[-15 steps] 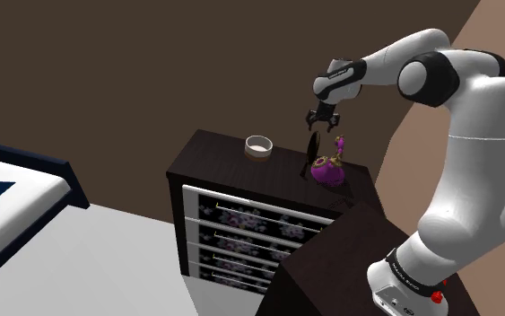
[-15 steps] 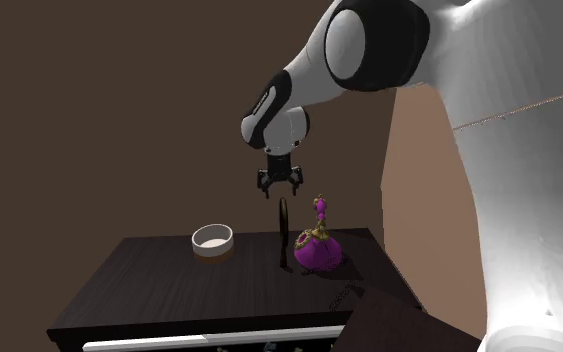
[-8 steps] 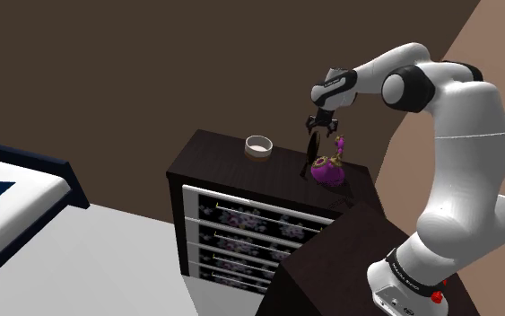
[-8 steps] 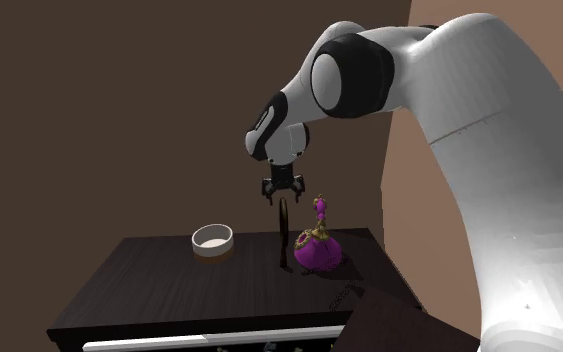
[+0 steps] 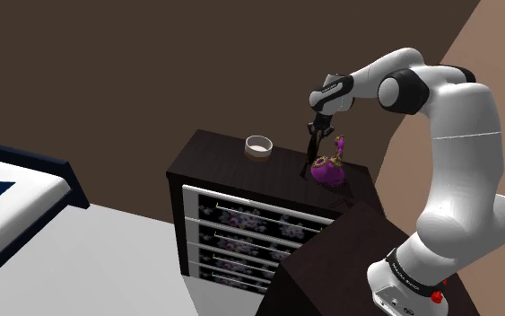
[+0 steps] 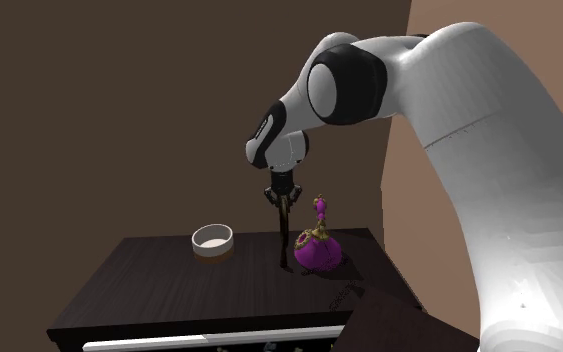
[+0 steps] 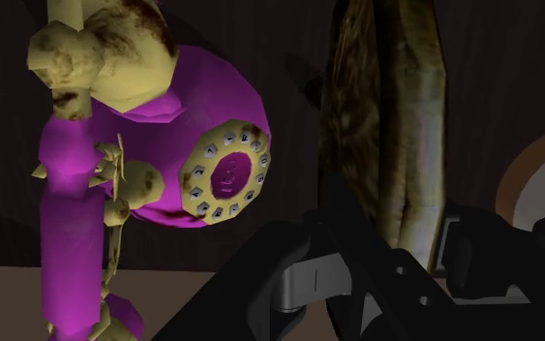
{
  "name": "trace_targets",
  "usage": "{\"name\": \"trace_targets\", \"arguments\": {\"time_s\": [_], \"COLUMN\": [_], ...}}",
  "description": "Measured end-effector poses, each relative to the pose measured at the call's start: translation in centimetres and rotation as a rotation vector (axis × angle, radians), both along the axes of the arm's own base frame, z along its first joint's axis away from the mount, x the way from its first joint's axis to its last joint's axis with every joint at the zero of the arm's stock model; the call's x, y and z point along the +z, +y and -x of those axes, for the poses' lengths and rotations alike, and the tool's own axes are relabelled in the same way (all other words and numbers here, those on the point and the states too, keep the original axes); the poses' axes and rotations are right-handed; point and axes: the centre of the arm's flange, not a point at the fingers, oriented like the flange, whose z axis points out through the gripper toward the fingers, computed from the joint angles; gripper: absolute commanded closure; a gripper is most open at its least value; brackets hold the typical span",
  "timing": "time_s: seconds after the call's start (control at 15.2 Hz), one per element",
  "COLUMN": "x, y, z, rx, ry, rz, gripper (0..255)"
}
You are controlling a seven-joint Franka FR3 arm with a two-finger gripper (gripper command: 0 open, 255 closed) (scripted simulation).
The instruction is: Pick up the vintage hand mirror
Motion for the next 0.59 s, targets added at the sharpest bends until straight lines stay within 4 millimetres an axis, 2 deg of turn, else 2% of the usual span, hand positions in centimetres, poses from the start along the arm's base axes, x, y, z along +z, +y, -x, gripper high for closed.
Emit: {"name": "trace_targets", "arguments": {"time_s": [0.46, 0.59], "x": [0.01, 0.59], "y": [0.05, 0.04], "z": [-0.03, -0.01], "rx": [0.000, 0.000], "ry": [0.000, 0.000], "rz": [0.000, 0.000], "gripper": [255, 255]}}
